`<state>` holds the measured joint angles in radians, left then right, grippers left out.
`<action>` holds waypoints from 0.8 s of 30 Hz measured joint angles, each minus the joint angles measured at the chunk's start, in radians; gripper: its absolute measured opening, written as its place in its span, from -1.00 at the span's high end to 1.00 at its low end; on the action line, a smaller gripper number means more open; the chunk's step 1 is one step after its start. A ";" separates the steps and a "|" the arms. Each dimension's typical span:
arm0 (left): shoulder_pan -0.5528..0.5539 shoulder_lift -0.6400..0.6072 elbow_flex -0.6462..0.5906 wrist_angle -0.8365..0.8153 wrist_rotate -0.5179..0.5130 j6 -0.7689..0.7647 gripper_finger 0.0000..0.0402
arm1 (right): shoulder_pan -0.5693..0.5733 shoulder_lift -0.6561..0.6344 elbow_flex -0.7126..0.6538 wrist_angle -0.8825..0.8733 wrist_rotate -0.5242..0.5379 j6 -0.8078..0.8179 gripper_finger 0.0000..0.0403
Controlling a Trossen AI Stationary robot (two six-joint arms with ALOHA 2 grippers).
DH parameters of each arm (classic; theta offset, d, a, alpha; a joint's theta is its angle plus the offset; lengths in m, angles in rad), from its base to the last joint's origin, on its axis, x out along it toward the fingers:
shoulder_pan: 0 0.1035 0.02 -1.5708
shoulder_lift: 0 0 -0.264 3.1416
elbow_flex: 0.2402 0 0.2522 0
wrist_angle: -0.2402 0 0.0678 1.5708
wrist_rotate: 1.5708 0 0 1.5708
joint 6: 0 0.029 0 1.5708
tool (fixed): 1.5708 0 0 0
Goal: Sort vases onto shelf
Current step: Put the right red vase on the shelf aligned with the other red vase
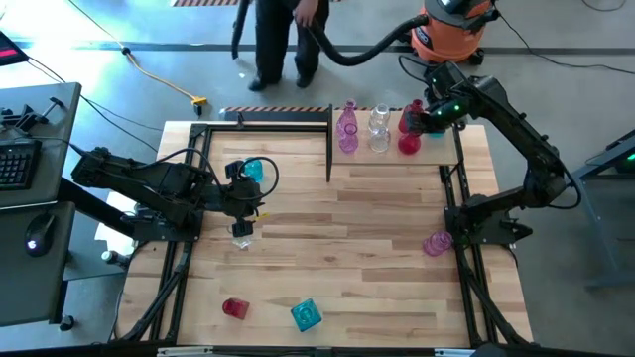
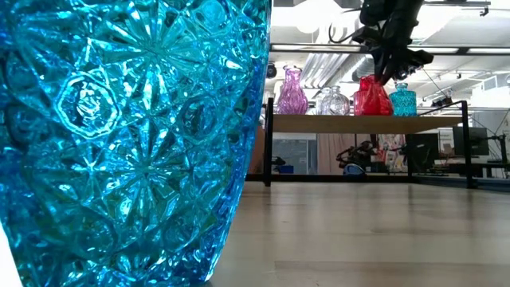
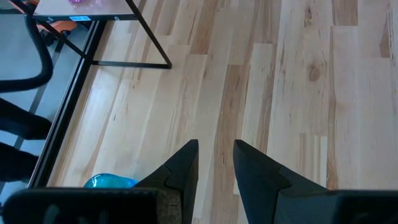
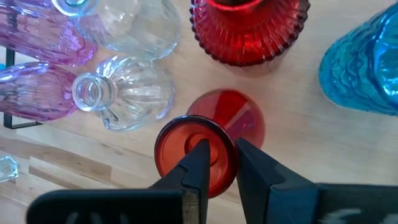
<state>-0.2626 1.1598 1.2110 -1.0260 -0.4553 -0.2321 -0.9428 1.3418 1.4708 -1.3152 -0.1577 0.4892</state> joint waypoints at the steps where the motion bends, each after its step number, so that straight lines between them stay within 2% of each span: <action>1: 0.000 0.000 0.000 0.000 0.000 0.000 0.55 | 0.000 0.000 0.000 0.004 0.001 0.000 0.74; 12: 0.000 0.000 0.000 0.000 0.000 0.000 0.55 | 0.000 0.000 0.000 0.031 0.043 -0.002 0.74; 24: 0.000 0.000 0.000 0.000 0.000 0.000 0.55 | 0.000 0.000 0.000 0.042 0.034 -0.019 0.74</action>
<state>-0.2624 1.1599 1.2110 -1.0260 -0.4555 -0.2321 -0.9425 1.3418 1.4708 -1.2728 -0.1238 0.4702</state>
